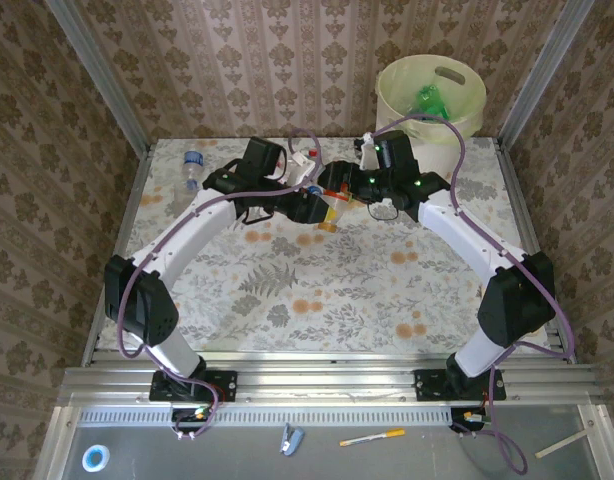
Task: Throw the plastic bottles in the bin
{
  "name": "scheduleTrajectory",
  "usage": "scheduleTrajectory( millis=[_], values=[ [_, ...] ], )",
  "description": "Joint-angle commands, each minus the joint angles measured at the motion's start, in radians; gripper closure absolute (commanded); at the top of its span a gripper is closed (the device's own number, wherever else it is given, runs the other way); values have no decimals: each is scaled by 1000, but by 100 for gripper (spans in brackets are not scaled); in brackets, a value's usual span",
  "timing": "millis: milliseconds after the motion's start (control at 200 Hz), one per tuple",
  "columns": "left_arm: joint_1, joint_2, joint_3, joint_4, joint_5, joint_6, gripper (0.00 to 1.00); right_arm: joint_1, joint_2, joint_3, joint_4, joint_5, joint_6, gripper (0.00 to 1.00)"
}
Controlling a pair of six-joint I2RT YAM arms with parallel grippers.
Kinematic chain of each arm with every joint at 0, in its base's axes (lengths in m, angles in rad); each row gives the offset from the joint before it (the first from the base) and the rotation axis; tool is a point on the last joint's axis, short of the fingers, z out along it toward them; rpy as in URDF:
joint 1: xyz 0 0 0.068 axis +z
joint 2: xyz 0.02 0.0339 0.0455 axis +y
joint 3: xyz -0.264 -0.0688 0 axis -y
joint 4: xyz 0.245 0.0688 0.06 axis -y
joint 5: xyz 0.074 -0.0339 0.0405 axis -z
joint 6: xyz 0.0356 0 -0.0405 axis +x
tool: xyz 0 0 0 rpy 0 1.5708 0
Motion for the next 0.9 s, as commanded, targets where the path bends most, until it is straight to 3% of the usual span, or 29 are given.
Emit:
scheduleTrajectory(
  millis=[0,275,440,530,625,750,895],
  values=[
    [-15,11,42,16,23,11,83,1,17,6,19,-18,37,24],
    [-24,15,51,23,8,24,77,2,15,8,2,-29,67,44],
    [-26,17,50,39,0,21,54,1,13,7,-4,-32,85,57],
    [-25,14,49,54,-9,11,25,2,9,9,-11,-28,89,65],
    [-22,4,40,77,-15,-1,9,2,1,11,-26,-12,88,70],
    [-9,-13,23,113,-16,-26,1,1,-11,20,-61,16,88,76],
    [21,-39,-4,175,-13,-69,0,-6,-25,18,-95,48,94,81]
  ],
)
